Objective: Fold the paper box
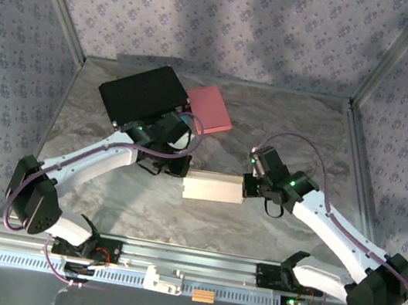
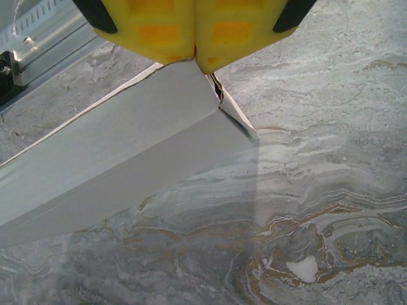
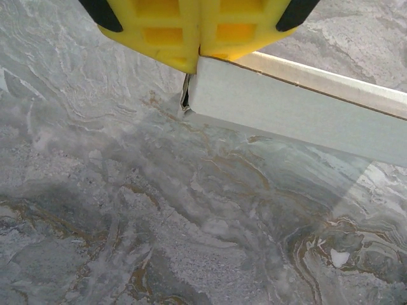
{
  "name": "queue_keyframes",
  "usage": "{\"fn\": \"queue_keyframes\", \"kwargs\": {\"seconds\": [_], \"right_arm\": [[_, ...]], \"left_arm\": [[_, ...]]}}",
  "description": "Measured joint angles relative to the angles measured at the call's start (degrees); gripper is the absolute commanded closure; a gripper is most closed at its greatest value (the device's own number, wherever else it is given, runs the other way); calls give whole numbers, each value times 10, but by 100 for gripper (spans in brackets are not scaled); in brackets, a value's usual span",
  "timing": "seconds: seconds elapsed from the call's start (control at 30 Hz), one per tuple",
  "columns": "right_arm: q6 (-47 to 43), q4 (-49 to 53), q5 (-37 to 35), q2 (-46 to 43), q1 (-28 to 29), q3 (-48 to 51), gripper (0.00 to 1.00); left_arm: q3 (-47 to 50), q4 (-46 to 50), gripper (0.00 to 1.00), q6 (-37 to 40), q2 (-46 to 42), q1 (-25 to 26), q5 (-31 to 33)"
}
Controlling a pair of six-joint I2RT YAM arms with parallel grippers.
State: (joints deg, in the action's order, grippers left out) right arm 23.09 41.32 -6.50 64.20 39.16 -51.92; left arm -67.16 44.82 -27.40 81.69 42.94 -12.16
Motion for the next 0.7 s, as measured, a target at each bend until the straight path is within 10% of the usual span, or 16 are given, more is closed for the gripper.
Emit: {"fn": "queue_keyframes", "kwargs": {"seconds": [0.6, 0.7], "right_arm": [[-2, -12, -35, -5, 22, 10, 100], [4, -8, -34, -8, 23, 10, 83]], "left_arm": [[66, -74, 100, 5, -44, 42, 79], [66, -74, 100, 5, -44, 47, 87]]}}
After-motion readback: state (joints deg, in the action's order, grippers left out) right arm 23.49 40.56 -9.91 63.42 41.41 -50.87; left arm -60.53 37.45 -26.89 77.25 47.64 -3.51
